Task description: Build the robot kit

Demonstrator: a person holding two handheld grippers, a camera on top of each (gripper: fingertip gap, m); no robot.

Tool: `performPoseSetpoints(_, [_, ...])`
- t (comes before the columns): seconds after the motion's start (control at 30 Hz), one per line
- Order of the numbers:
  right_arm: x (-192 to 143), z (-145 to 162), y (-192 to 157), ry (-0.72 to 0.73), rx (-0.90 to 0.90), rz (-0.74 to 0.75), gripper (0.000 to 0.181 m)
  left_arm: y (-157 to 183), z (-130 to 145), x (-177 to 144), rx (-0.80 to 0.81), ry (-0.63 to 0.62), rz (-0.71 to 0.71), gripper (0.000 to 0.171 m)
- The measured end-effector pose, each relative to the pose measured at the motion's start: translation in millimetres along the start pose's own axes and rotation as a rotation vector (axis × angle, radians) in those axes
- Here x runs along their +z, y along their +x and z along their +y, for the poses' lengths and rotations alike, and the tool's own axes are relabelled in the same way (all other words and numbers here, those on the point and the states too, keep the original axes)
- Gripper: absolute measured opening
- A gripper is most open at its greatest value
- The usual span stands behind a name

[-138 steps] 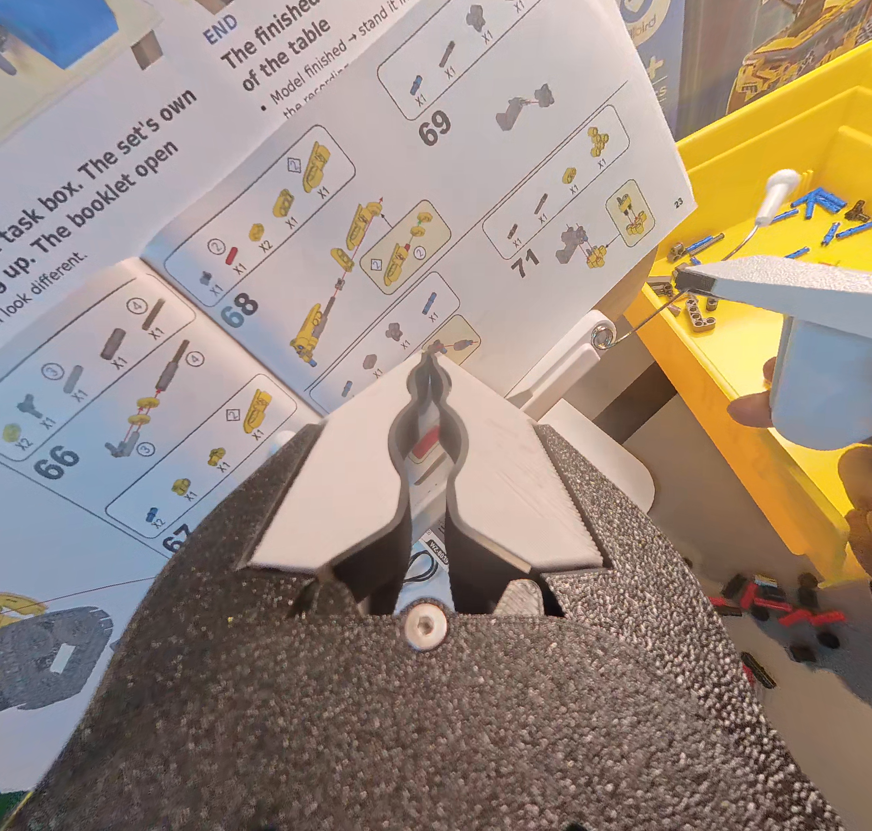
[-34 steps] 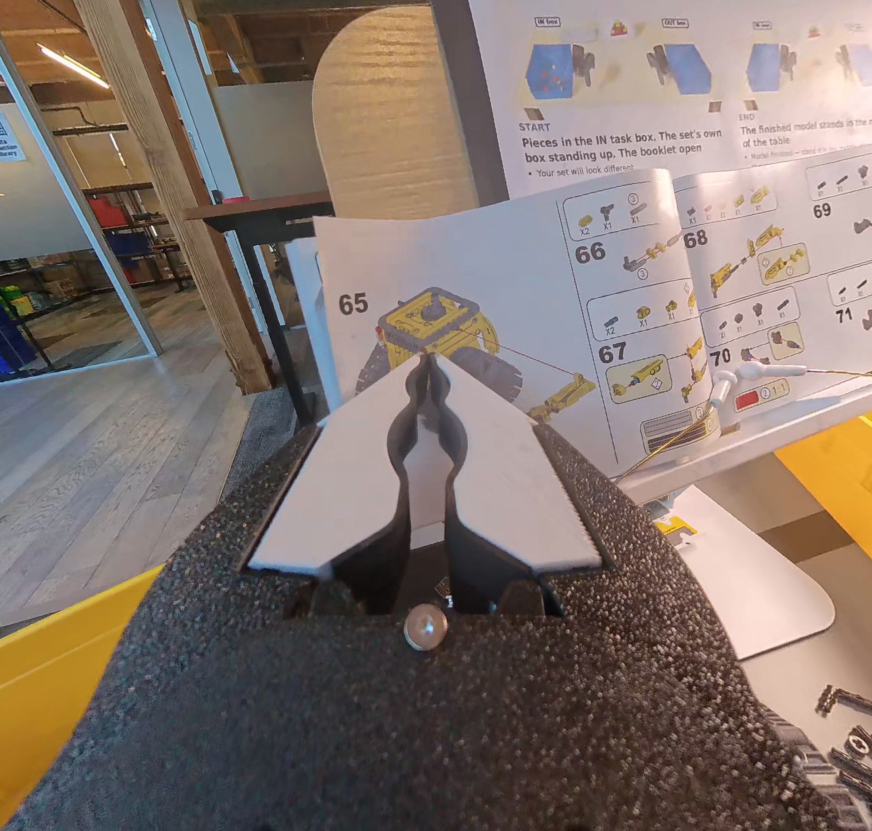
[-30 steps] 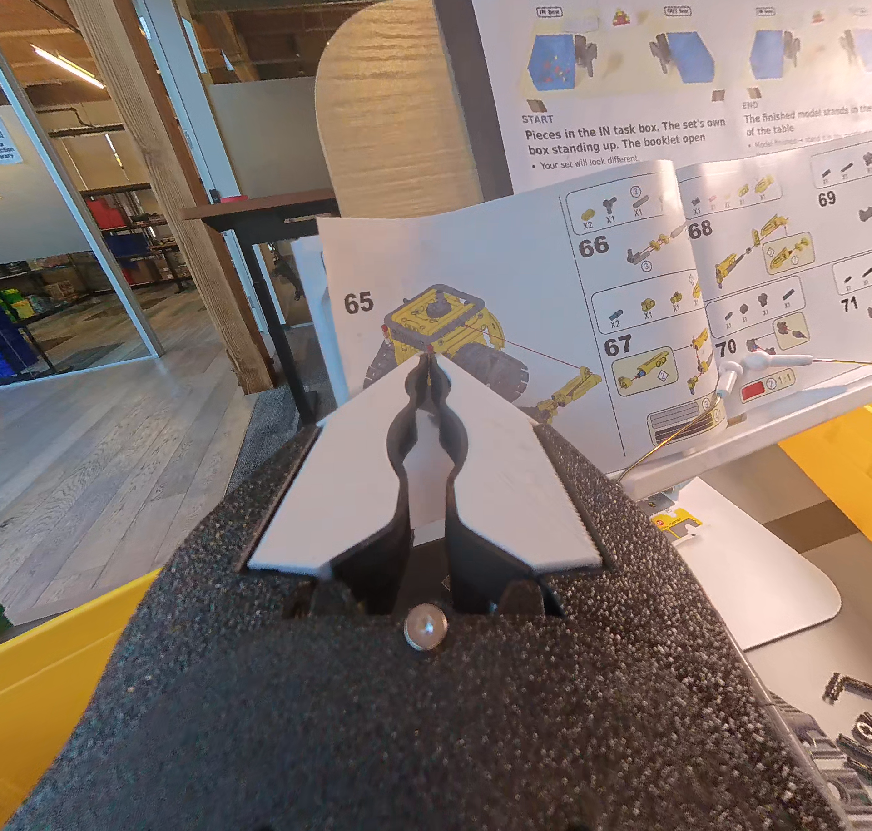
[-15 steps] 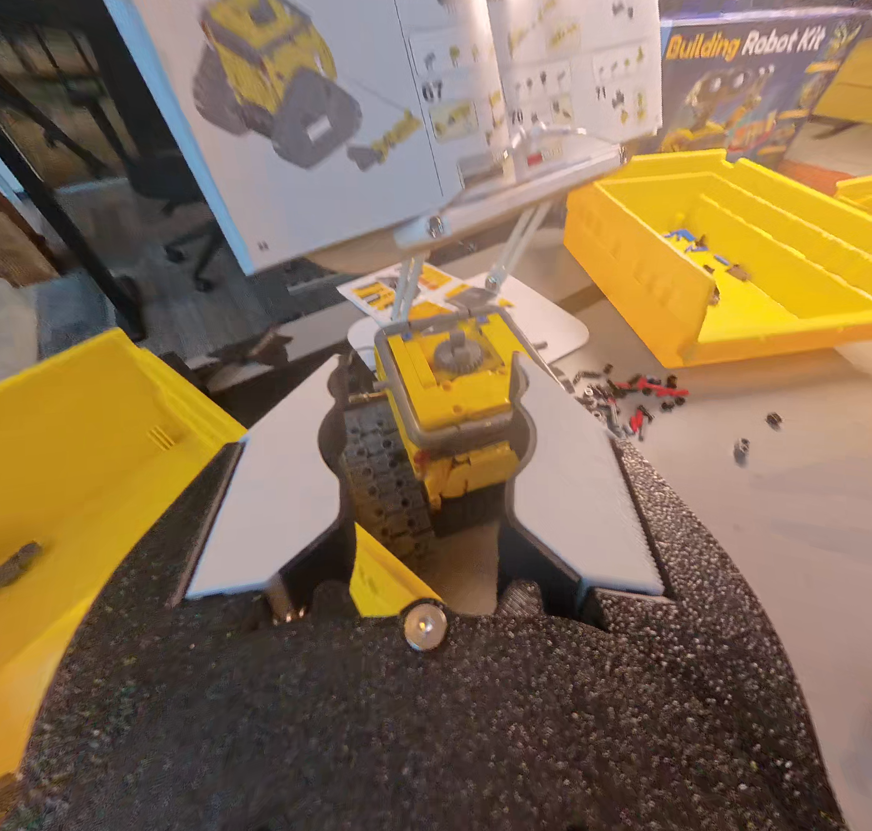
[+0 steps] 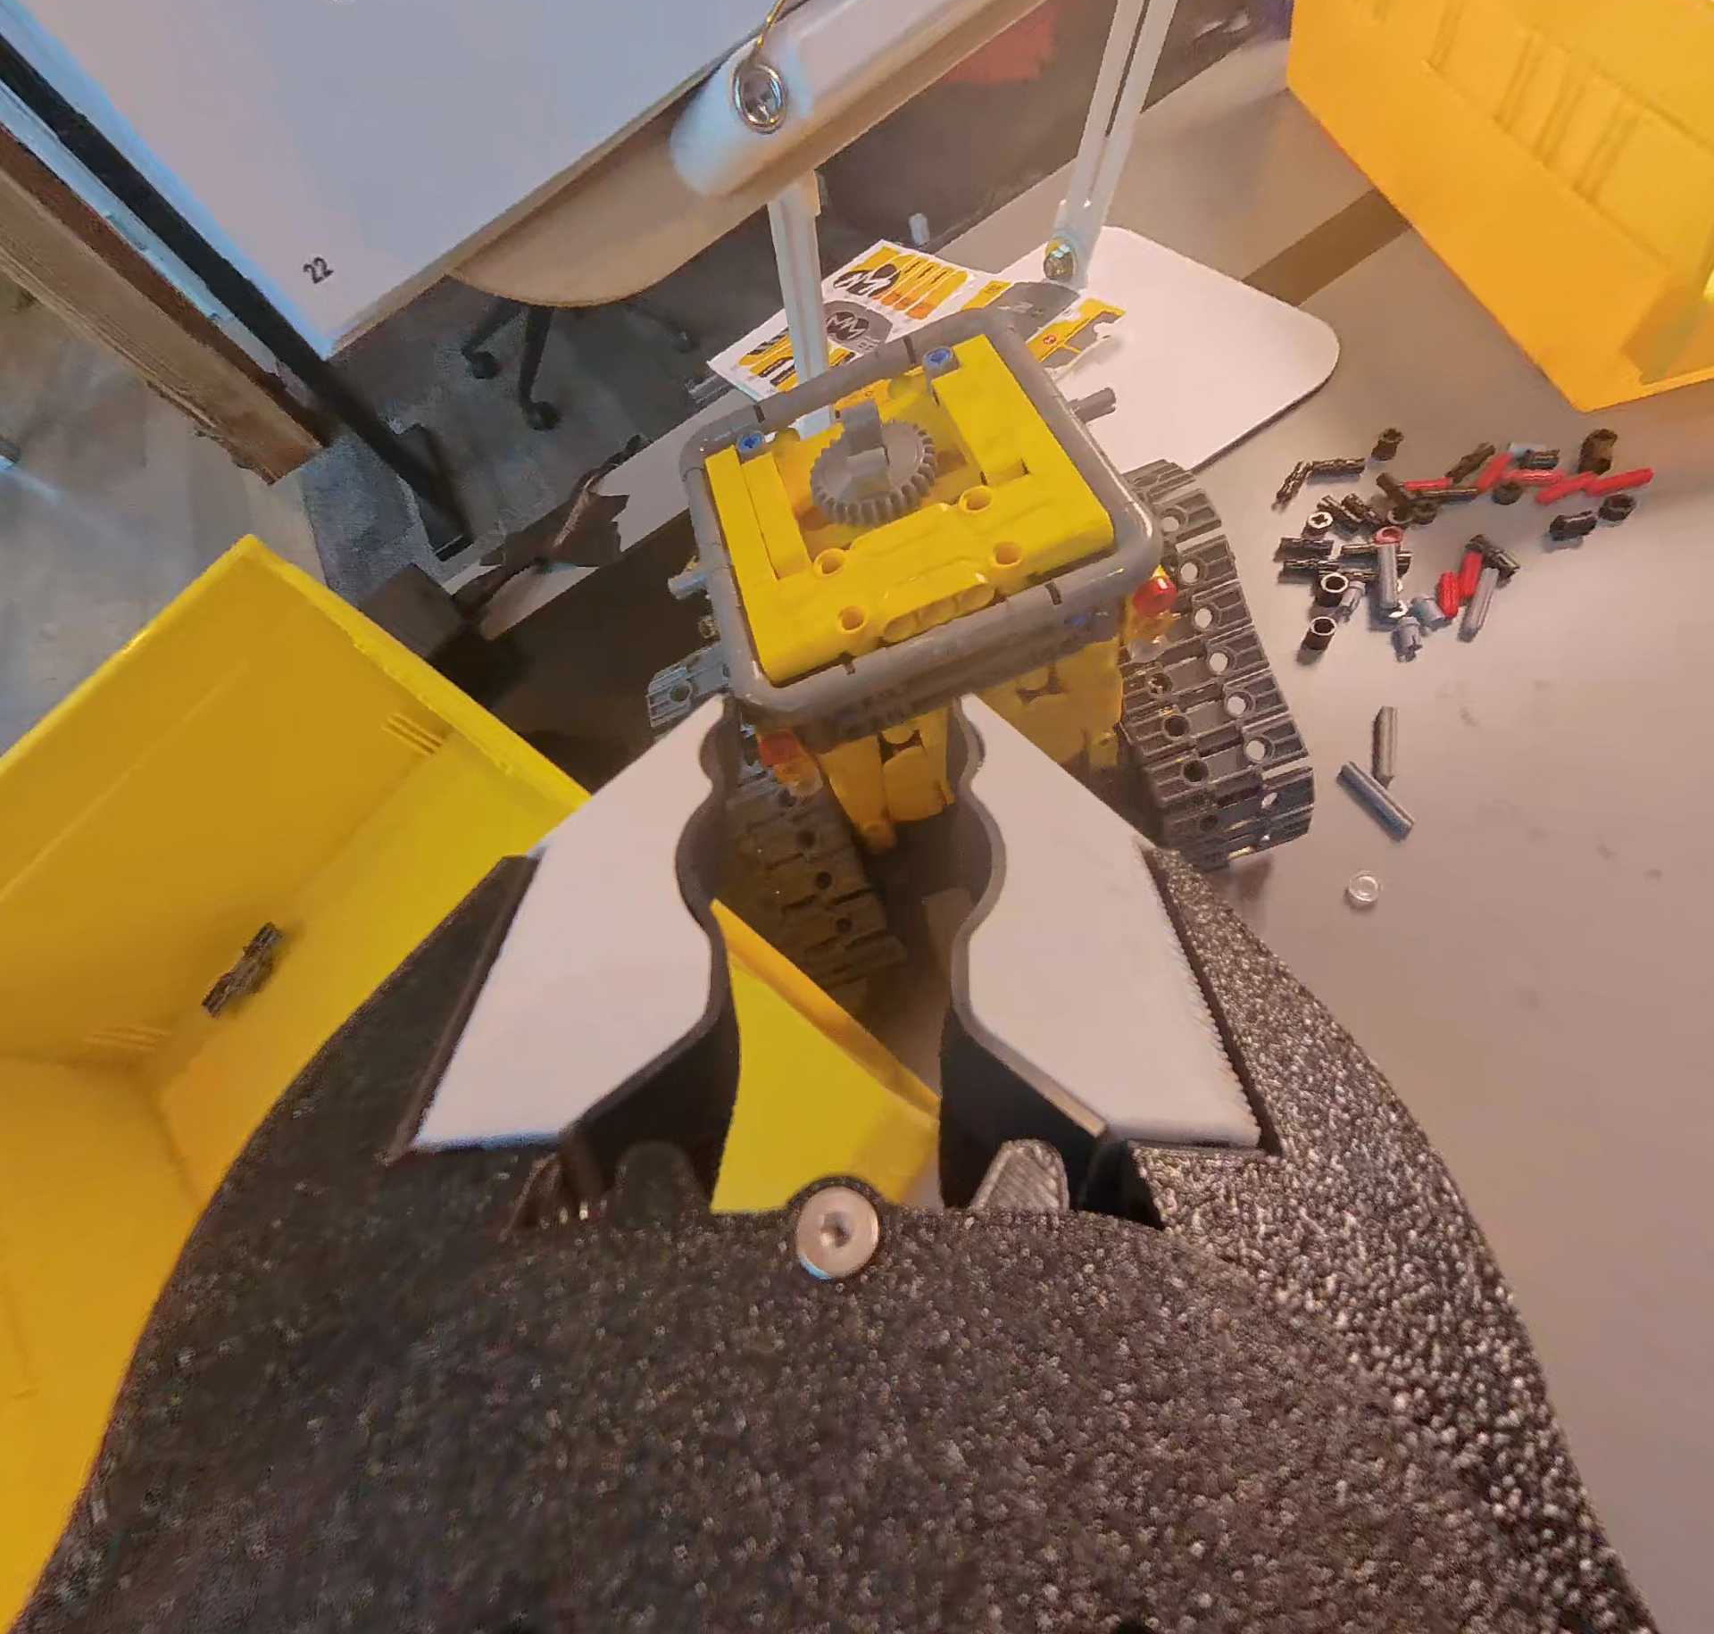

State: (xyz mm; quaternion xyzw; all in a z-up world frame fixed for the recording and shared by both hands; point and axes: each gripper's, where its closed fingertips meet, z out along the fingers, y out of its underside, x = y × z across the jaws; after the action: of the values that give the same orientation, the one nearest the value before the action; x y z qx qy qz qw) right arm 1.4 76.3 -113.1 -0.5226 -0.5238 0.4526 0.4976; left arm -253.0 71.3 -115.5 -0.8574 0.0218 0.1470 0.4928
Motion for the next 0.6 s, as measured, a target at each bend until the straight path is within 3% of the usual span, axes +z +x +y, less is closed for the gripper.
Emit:
performPoseSetpoints(0.13, [3.8,4.4,-4.1,-0.032,-0.029,-0.005,0.024,-10.7,3.0,-9.5,0.015,0.017,-0.048,0.008])
performPoseSetpoints(0.3, [4.4,5.3,-4.9,-0.039,-0.042,0.0,0.024,-11.9,5.5,-23.2,-0.006,0.035,-0.014,0.0])
performPoseSetpoints(0.47, [5.5,6.7,-5.3,-0.048,-0.034,-0.009,0.024,5.0,3.6,-25.8,0.069,0.014,0.055,0.036])
performPoseSetpoints(0.6, [6.9,8.5,-7.8,-0.059,-0.039,-0.021,0.024,-1.9,1.0,-18.9,0.246,-0.011,-0.034,0.046])
